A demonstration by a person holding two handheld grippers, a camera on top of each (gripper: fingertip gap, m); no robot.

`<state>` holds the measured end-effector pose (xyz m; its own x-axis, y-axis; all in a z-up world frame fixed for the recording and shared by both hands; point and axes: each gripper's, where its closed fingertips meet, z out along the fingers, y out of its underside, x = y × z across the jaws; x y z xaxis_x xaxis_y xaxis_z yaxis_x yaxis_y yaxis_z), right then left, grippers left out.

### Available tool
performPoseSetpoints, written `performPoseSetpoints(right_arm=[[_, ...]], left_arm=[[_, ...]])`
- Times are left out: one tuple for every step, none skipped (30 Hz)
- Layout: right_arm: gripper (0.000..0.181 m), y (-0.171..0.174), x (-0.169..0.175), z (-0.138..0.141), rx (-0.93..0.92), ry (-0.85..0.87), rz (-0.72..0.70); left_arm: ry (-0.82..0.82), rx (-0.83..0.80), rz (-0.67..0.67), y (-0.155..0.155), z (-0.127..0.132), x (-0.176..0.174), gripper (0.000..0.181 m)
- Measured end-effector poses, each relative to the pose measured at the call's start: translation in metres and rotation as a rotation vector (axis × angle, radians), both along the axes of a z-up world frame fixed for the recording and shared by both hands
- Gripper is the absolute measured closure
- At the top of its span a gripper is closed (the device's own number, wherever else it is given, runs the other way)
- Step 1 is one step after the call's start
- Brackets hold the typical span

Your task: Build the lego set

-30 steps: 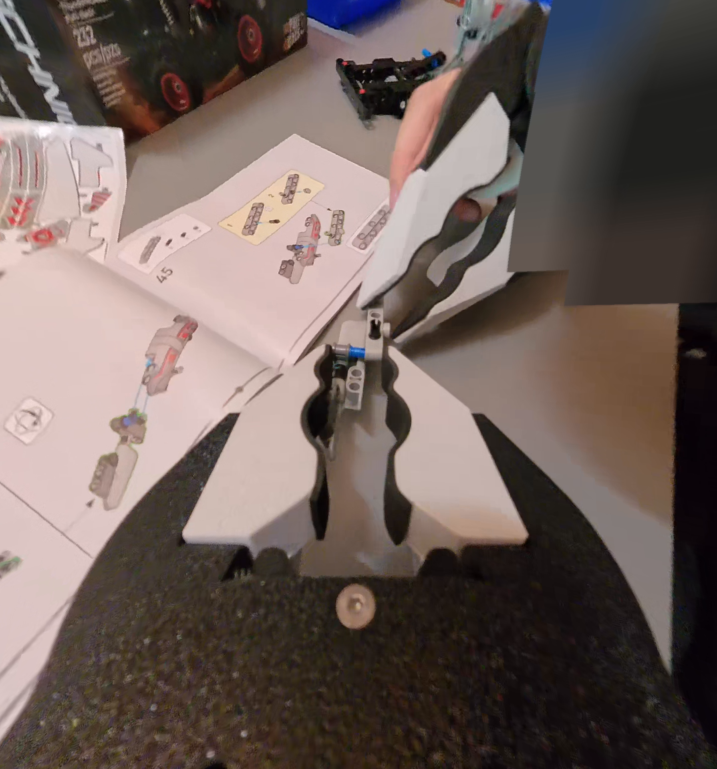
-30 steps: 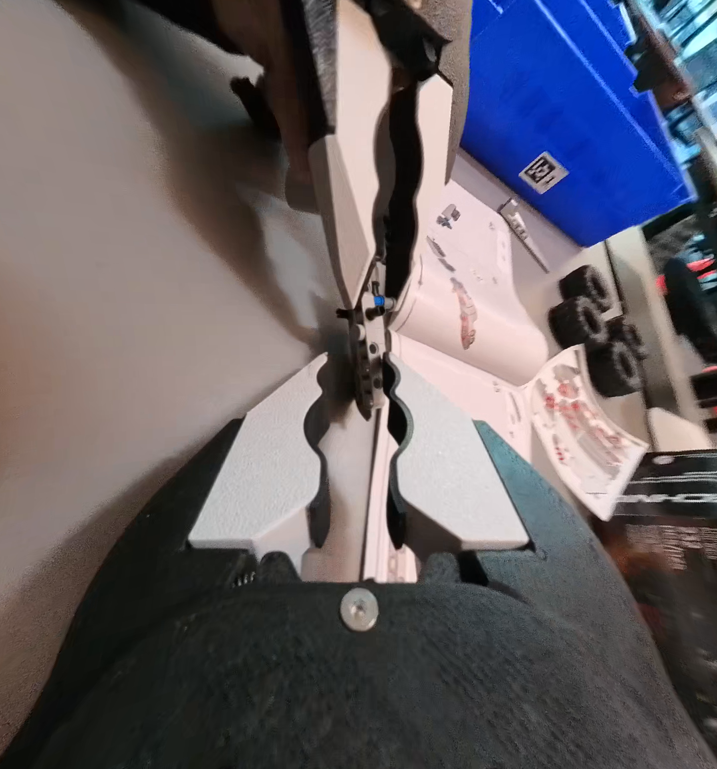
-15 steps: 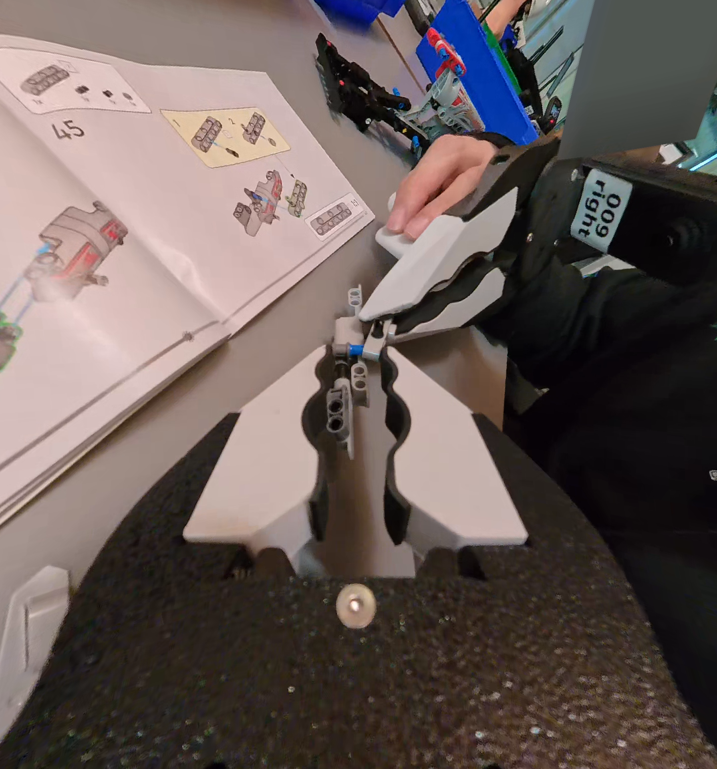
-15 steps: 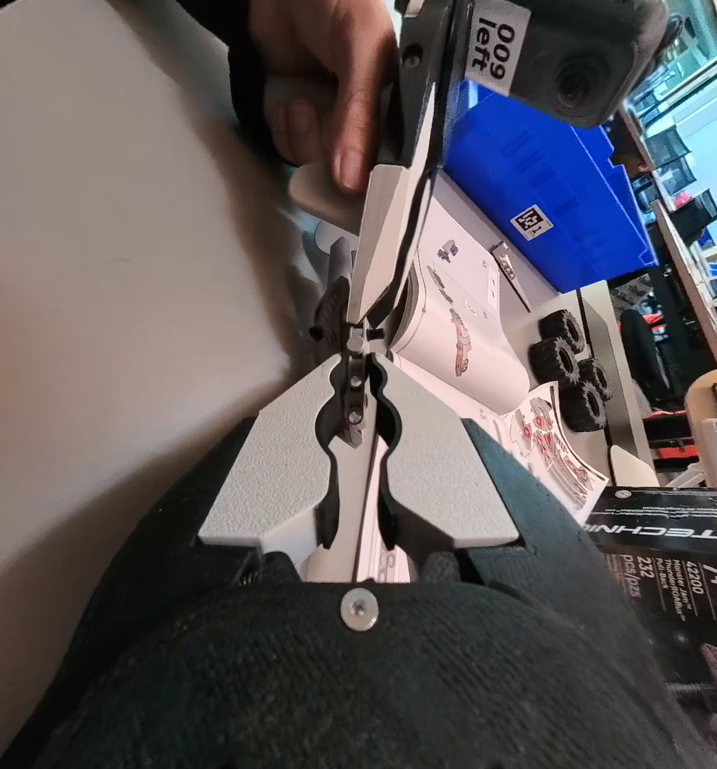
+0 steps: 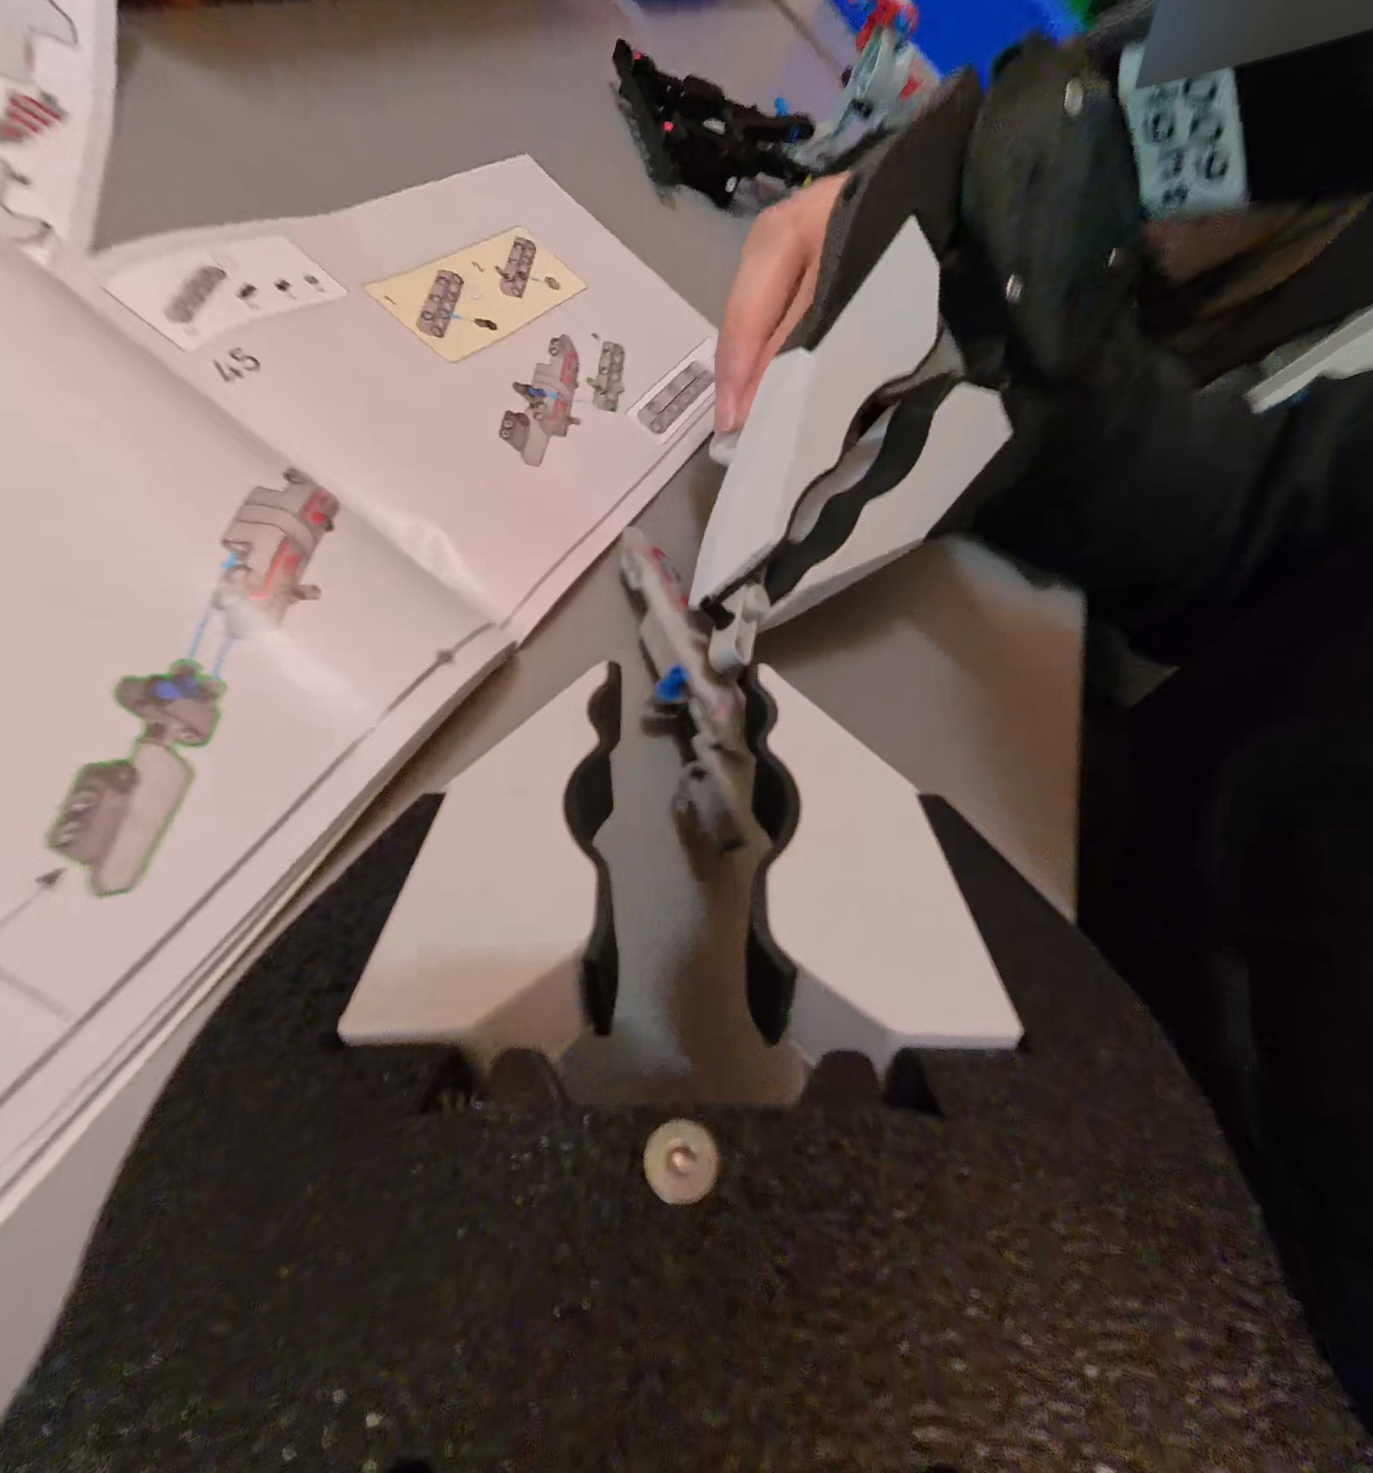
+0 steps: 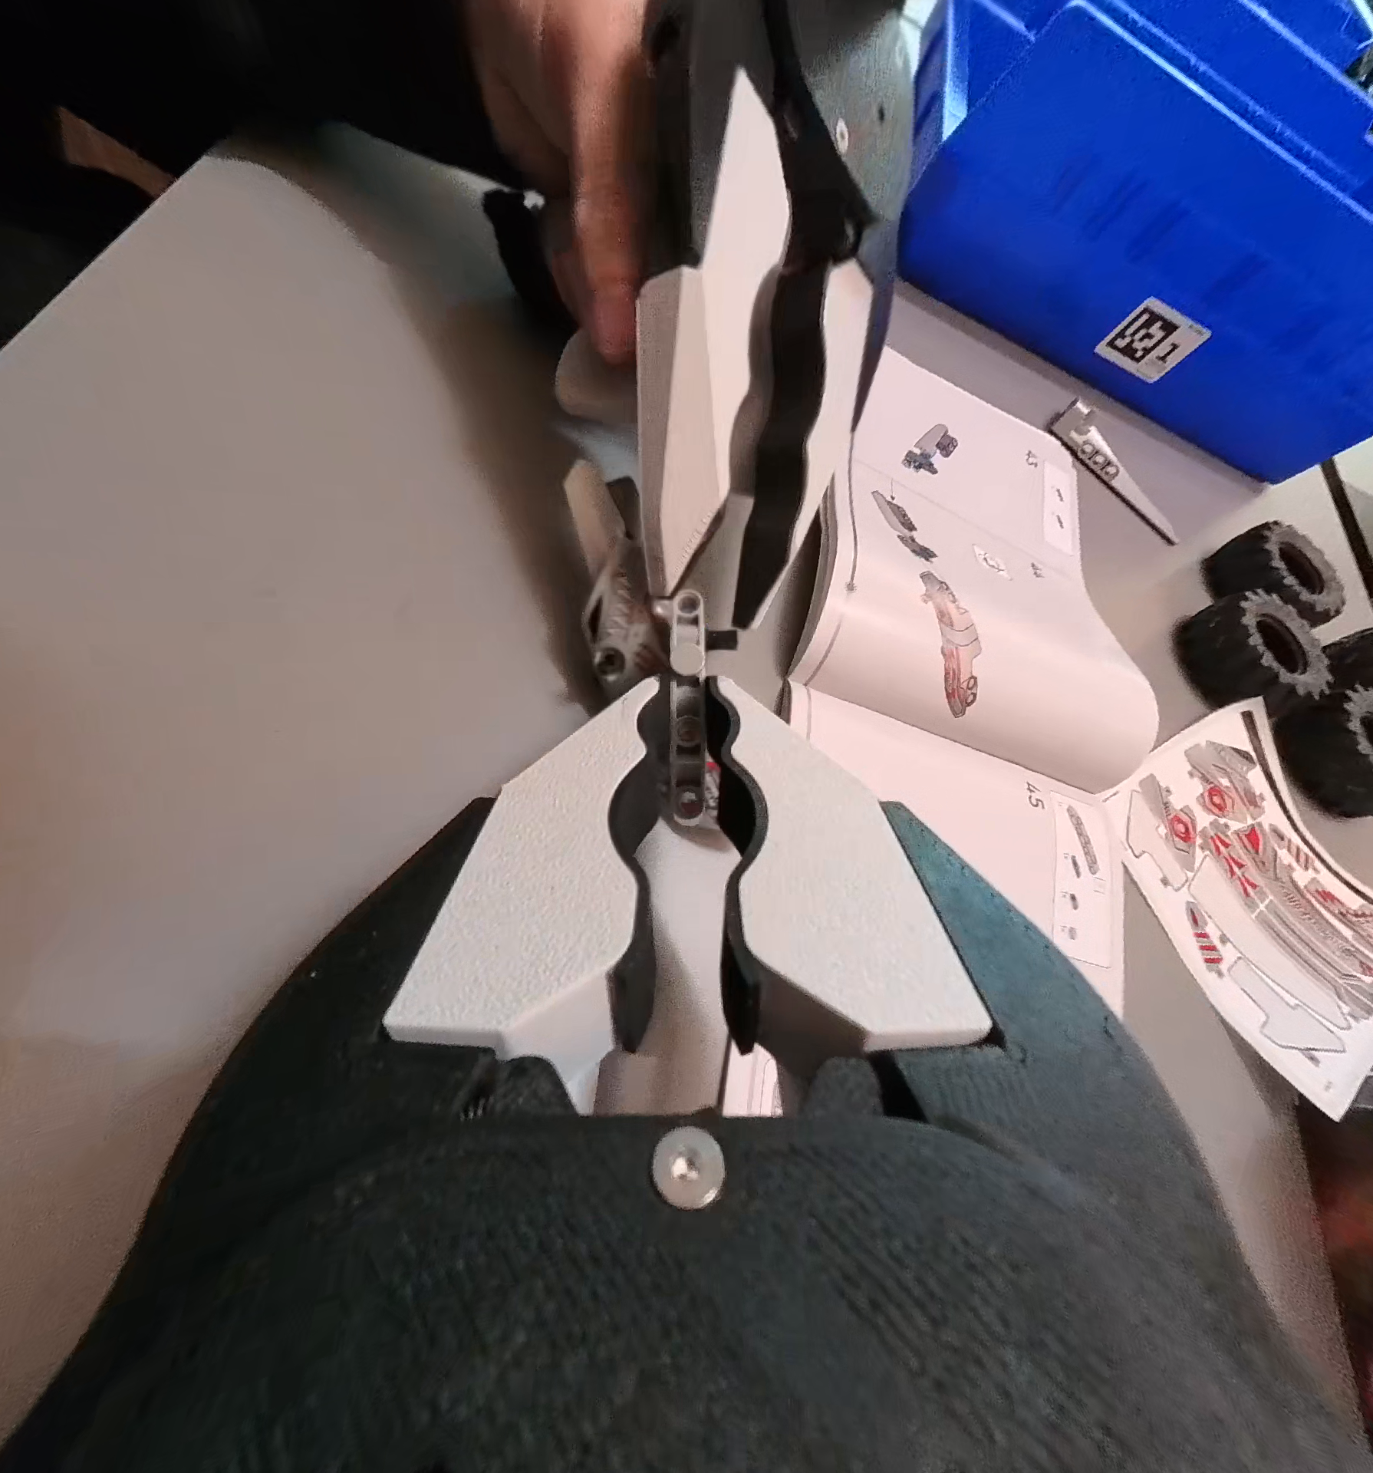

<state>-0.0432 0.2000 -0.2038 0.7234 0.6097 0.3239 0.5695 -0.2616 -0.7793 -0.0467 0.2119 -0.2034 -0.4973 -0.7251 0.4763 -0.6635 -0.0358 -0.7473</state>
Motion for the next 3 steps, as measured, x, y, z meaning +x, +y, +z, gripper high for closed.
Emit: performPoseSetpoints(right_arm=[[0.175,0.0011,-0.0003,-0.0009,-0.009,0.005,0.002],[0.176,0.0021,-0.0015,-0.0014,-0.017,0.013,0.007],[0.176,0.0031,-0.0021,-0.0017,-0.024,0.021,0.008]], left_arm=[[-0.024,0.055,-0.011,0.0026,-0.0008,-0.0015,0.153],[-0.048,0.103,-0.023,0.0042,-0.0004,-0.0033,0.153],[-0.074,0.143,-0.03,0.0053,0.0012,-0.0041,0.153]])
